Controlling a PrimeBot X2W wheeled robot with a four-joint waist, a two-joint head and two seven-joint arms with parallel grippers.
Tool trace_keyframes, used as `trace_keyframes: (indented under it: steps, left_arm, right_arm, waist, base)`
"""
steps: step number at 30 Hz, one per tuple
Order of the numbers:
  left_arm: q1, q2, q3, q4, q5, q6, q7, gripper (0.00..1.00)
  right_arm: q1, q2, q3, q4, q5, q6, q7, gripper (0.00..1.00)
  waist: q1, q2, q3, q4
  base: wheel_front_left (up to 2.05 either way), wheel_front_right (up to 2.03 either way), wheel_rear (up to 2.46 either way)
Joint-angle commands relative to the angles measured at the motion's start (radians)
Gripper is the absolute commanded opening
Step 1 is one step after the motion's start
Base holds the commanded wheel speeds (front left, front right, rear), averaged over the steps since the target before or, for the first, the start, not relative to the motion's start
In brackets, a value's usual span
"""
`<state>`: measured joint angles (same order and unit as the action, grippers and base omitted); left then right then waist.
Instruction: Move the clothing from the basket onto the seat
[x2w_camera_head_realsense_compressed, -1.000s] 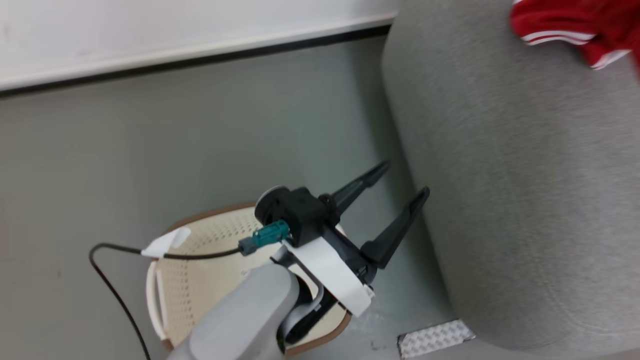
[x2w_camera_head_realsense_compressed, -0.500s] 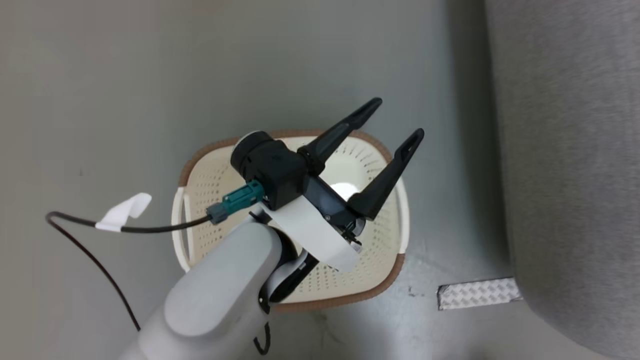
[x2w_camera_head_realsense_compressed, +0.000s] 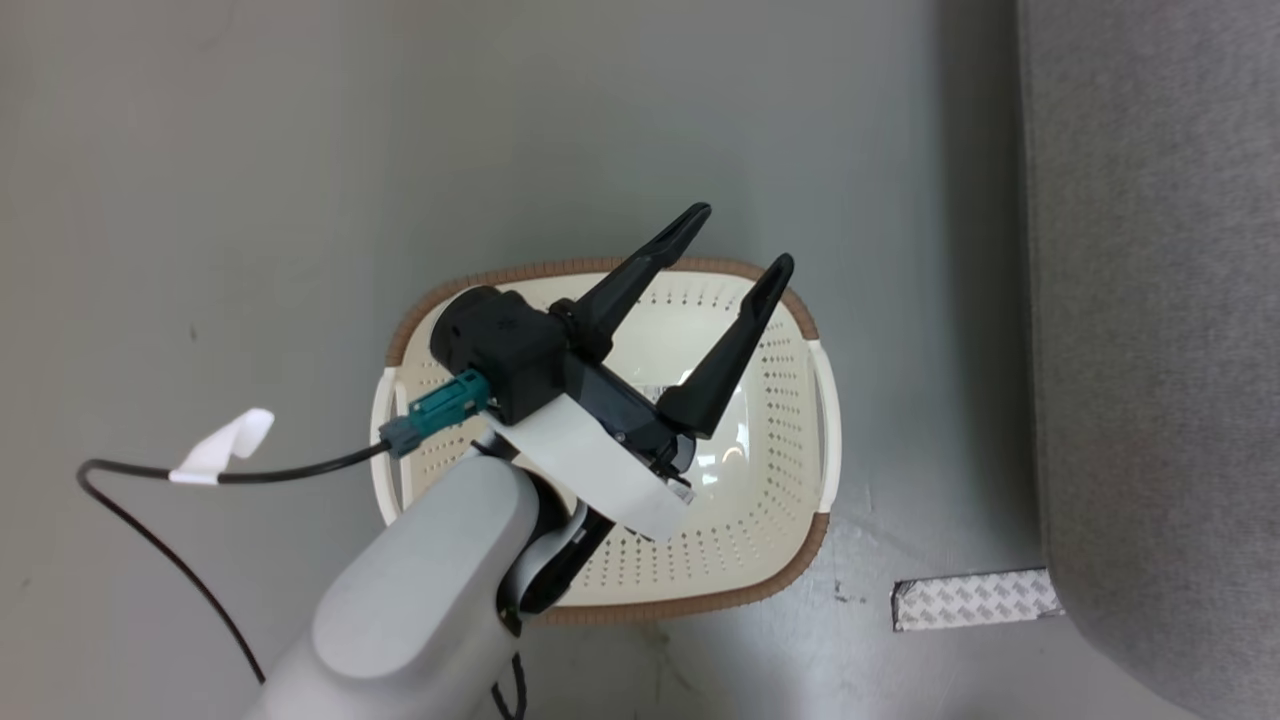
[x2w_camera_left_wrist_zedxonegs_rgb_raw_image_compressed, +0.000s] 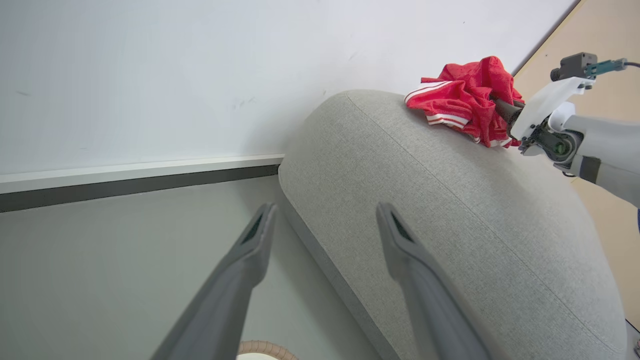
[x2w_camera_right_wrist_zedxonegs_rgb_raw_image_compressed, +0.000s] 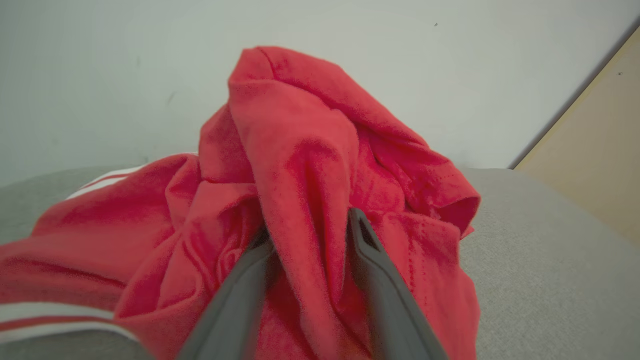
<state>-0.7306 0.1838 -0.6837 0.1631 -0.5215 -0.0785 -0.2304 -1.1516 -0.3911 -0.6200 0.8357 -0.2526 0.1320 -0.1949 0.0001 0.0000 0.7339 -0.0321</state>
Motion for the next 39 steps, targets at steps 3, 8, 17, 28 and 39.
trace_keyframes:
  steps: [3, 8, 17, 28, 39]
  left_arm:
    - [0.03, 0.007, 0.008, 0.019, -0.024, -0.002, -0.013, 1.0]
    - [0.069, 0.002, 0.044, 0.055, -0.047, 0.007, -0.026, 1.0]
    - [0.216, 0.01, 0.14, 0.145, -0.073, 0.017, -0.034, 1.0]
    - [0.424, 0.018, 0.312, 0.168, -0.007, 0.061, -0.034, 1.0]
    - [0.638, -0.013, 0.474, 0.173, 0.097, 0.075, -0.034, 1.0]
  right_arm:
    - [0.031, 0.003, 0.036, 0.015, 0.001, -0.002, -0.017, 1.0]
    - [0.105, 0.006, 0.126, 0.001, 0.059, -0.002, -0.056, 1.0]
    - [0.416, 0.06, 0.281, -0.222, 0.242, -0.002, -0.07, 1.0]
    - [0.789, 0.176, 0.386, -0.52, 0.363, -0.002, -0.069, 1.0]
    - [1.08, 0.297, 0.455, -0.653, 0.371, -0.002, -0.069, 1.0]
  waist:
    - [-0.0001, 0.0, -0.066, -0.01]
    - [-0.0001, 0.0, -0.16, -0.012]
    - [-0.0001, 0.0, -0.393, 0.022]
    - [-0.0001, 0.0, -0.572, 0.069]
    - [-0.0001, 0.0, -0.712, 0.091]
  base:
    - [0.0, 0.0, 0.0]
    - [0.0, 0.0, 0.0]
    - [0.0, 0.0, 0.0]
    - [0.0, 0.0, 0.0]
    - [0.0, 0.0, 0.0]
